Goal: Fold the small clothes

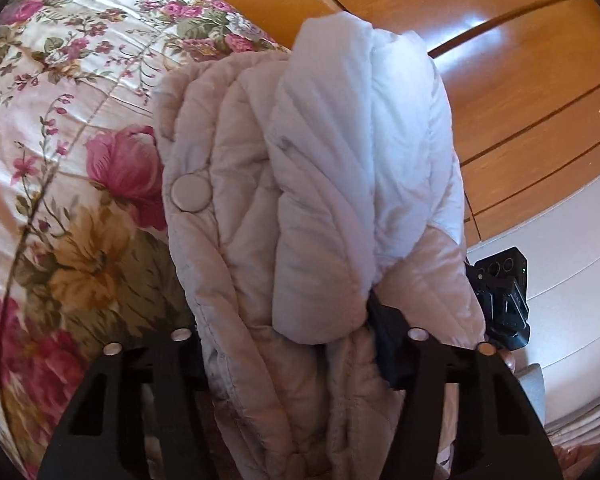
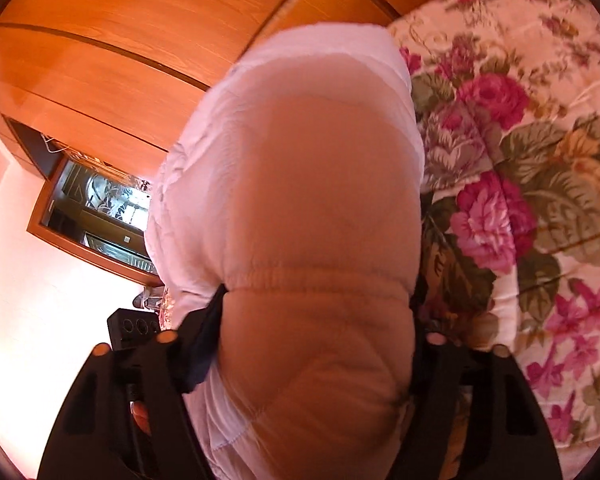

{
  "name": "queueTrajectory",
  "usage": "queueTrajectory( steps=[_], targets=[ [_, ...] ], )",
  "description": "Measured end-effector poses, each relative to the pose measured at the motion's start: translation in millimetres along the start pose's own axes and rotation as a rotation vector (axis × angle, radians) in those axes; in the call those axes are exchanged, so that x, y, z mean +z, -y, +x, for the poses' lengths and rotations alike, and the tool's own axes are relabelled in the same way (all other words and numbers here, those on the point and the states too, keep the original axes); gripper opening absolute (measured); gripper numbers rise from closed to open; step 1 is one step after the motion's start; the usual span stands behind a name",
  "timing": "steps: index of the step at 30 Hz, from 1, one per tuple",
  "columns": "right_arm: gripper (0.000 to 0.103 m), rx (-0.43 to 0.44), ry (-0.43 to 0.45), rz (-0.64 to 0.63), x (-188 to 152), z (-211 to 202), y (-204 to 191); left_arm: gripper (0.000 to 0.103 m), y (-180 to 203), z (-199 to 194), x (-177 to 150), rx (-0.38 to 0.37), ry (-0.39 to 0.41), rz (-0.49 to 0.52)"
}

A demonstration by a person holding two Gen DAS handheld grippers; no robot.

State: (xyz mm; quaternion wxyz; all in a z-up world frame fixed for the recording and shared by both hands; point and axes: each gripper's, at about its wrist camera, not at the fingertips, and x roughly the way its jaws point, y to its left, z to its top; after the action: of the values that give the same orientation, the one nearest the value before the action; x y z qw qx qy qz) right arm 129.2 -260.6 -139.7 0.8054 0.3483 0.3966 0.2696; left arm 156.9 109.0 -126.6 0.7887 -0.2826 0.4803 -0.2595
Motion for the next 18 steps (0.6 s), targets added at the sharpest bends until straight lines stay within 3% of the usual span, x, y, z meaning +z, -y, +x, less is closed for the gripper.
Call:
queueTrajectory(
  steps=[5, 11, 13, 15, 16, 18],
  targets=[
    [0.062, -0.025, 0.044, -0.047, -13.3, -38.8, -4.5, 0.047, 29.8, 6.6, -12.1, 0.004, -0.025, 0.06],
    [0.062, -0.024, 0.061, 0.0, -39.1, -79.0, 13.5, 0.048, 64.7, 26.1, -38.1, -0.054, -0.091, 0.109],
    [0.064, -0.013, 0.062, 0.025, -44.0, -84.3, 21.4, 0.054, 71.2, 32.3, -43.8, -0.061, -0.095, 0.11],
    [0.07, 0.003, 0.064, 0.065, -48.0, -86.7, 31.6, 0.072, 73.5, 38.9, -44.6, -0.033, -0.083, 0.099],
    [0.076, 0.006, 0.066, 0.082, -50.0, -86.5, 34.4, 0.074, 73.2, 40.6, -43.1, -0.026, -0.082, 0.091],
    [0.079, 0.015, 0.063, 0.075, -50.8, -86.1, 34.3, 0.082, 70.7, 39.5, -41.8, -0.031, -0.076, 0.074]
  ],
)
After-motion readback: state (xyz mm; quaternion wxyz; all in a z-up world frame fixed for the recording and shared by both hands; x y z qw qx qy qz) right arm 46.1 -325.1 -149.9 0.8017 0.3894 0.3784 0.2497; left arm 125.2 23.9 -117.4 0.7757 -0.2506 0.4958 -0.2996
